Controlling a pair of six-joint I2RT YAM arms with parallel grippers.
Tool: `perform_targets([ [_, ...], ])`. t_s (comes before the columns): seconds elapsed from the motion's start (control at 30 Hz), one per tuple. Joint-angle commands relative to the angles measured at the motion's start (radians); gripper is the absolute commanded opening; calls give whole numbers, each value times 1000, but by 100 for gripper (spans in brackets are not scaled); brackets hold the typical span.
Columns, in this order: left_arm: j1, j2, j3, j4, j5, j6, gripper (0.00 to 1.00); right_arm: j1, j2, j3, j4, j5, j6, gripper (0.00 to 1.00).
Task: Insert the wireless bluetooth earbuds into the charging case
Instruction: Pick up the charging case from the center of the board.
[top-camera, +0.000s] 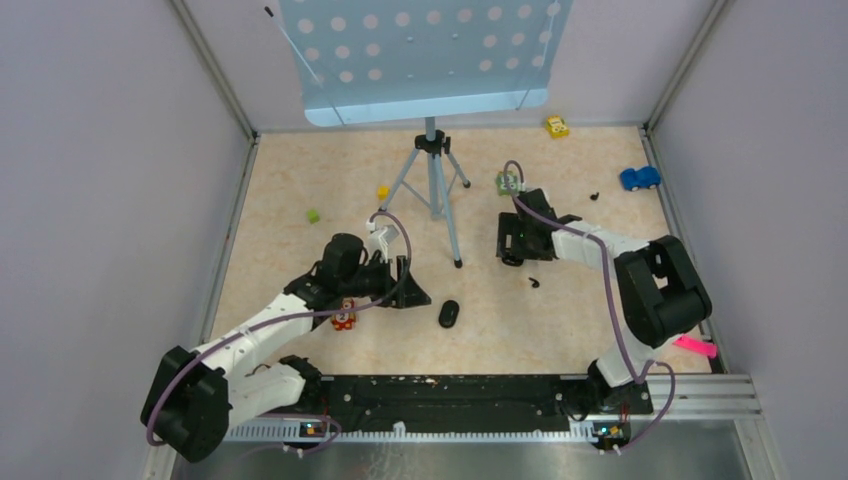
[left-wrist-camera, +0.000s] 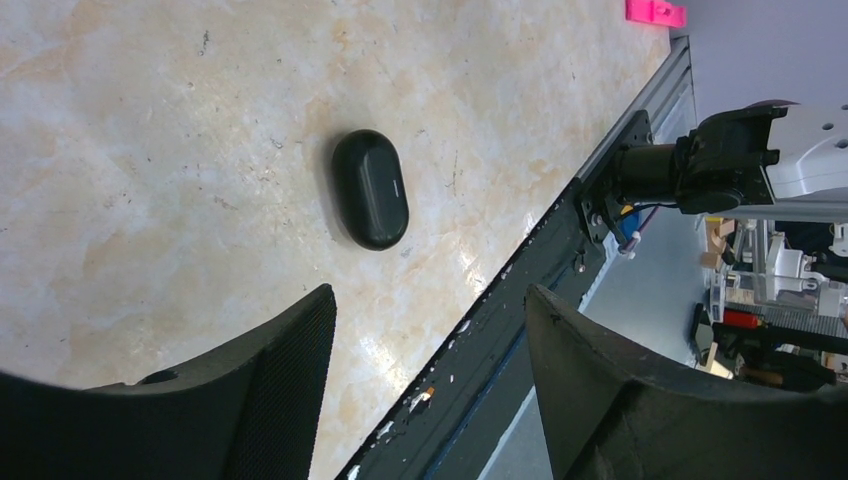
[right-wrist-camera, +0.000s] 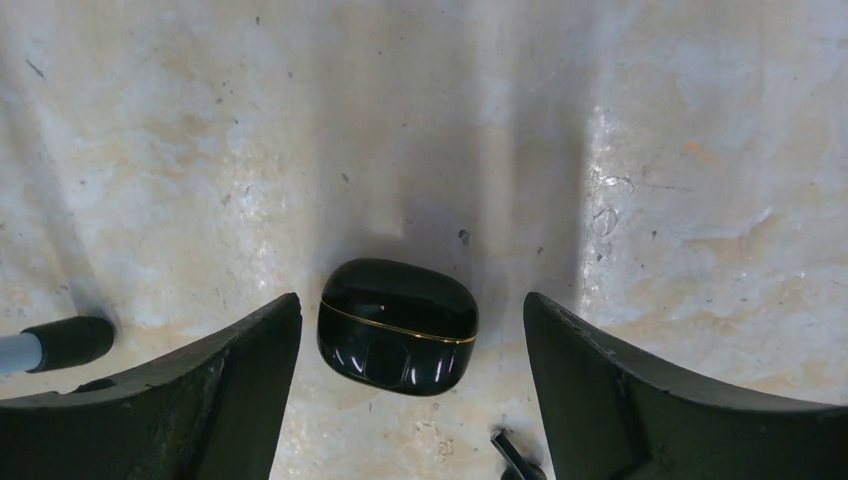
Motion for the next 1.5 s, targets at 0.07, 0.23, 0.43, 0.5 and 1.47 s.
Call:
perform_targets([
  [0.07, 2, 22, 24, 15, 29, 40, 73, 45, 63, 50, 54, 51, 76, 74],
  [0.23, 2, 26, 18, 22, 36, 37, 73, 69, 67, 53, 31, 87, 74, 67],
  [0.43, 2, 40, 9, 44, 46, 29, 73, 113, 38, 32, -30, 198, 86, 73],
  [0.5, 2, 45, 4, 53, 49, 26, 73, 129, 26, 19, -38, 223, 100, 74],
  [1.47, 2, 93, 48, 33, 72, 1, 73, 138, -352, -247, 188, 36, 11, 40],
])
